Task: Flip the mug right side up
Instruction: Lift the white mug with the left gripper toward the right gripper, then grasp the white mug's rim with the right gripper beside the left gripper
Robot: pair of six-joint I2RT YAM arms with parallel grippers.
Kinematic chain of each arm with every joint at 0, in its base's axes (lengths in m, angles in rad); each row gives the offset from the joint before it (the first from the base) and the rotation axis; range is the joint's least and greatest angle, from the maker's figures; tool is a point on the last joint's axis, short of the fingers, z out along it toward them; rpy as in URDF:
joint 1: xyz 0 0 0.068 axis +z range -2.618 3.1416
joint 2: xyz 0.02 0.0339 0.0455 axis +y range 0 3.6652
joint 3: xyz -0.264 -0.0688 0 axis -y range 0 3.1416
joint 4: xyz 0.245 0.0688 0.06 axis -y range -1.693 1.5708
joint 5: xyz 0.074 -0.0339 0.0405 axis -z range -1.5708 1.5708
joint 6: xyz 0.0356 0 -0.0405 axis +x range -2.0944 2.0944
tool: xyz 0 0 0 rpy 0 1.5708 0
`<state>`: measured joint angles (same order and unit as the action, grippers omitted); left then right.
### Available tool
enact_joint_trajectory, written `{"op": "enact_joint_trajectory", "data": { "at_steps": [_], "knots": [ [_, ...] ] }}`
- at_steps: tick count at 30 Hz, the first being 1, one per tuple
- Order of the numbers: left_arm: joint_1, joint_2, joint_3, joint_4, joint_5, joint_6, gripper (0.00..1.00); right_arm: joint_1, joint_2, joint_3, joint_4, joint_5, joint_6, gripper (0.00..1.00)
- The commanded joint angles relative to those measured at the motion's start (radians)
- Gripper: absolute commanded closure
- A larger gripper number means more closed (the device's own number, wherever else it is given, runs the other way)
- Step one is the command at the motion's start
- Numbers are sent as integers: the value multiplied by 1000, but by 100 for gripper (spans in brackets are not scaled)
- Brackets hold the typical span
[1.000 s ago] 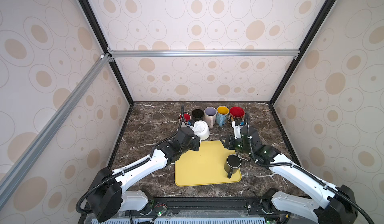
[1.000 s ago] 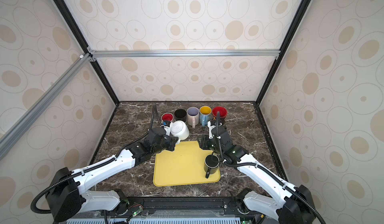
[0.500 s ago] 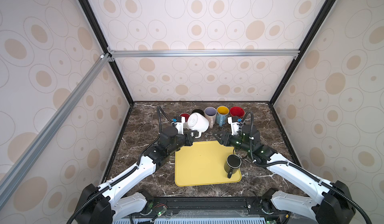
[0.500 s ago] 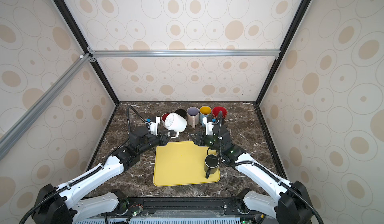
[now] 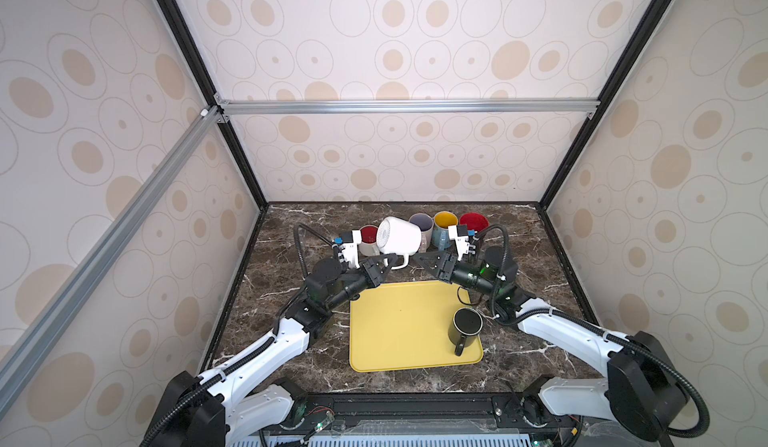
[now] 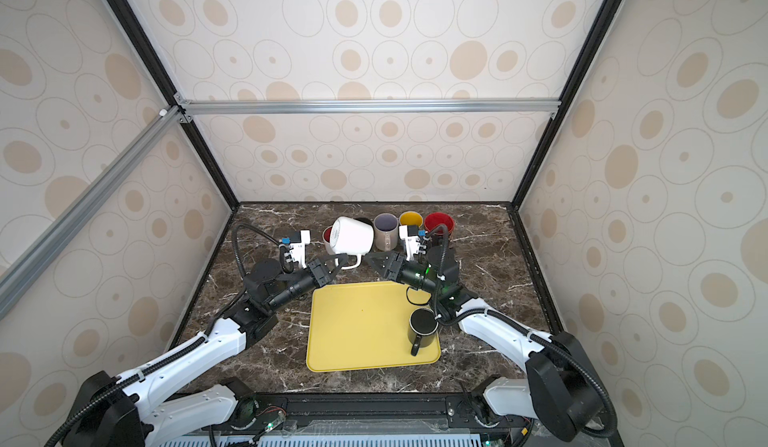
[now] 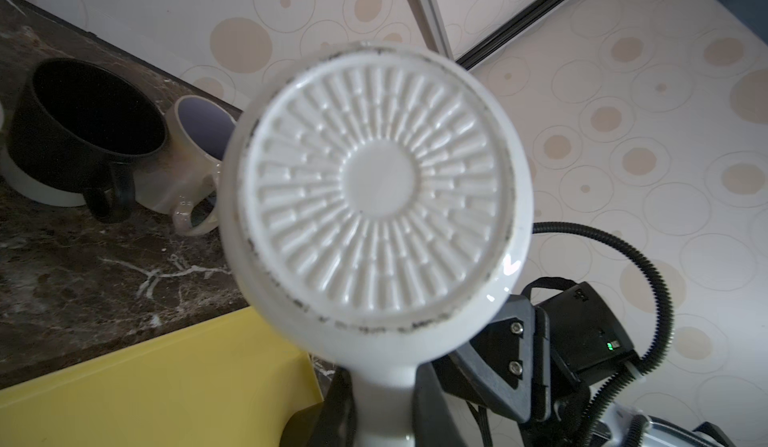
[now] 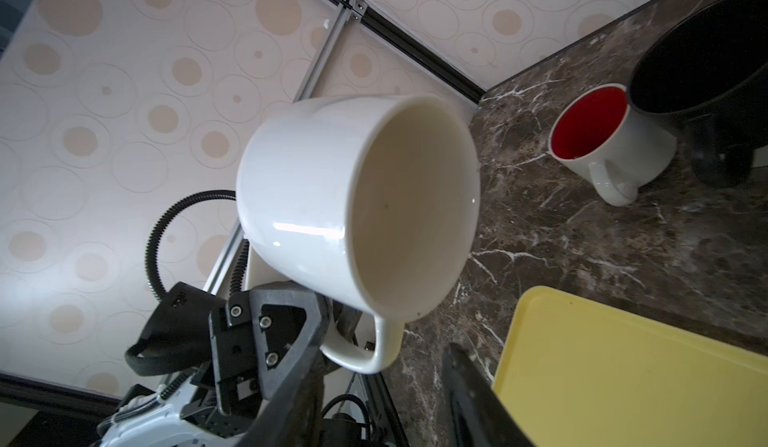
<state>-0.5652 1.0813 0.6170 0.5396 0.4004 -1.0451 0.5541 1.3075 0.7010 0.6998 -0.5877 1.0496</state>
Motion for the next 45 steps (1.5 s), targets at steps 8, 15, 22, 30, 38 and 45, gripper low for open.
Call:
{"op": "enact_joint_trajectory", "data": {
  "at_steps": [8, 15, 22, 30, 38, 45],
  "knots": [
    [15, 6, -5, 350, 64, -132, 100, -5, 74, 30, 280, -98, 163, 51],
    [15, 46, -8, 425, 126, -173, 100, -5, 122, 74, 362, -144, 220, 52],
    [15, 76, -5, 479, 166, -198, 100, -4, 184, 101, 462, -154, 300, 59],
    [15, 102, -6, 504, 205, -211, 100, -4, 239, 134, 498, -152, 350, 76],
    [29, 117, 1, 331, 191, -179, 6, -4, 262, 165, 503, -150, 370, 100],
    [47, -55, 30, -266, -107, 116, 0, -2, 149, 213, 91, -146, 160, 100]
  ]
}}
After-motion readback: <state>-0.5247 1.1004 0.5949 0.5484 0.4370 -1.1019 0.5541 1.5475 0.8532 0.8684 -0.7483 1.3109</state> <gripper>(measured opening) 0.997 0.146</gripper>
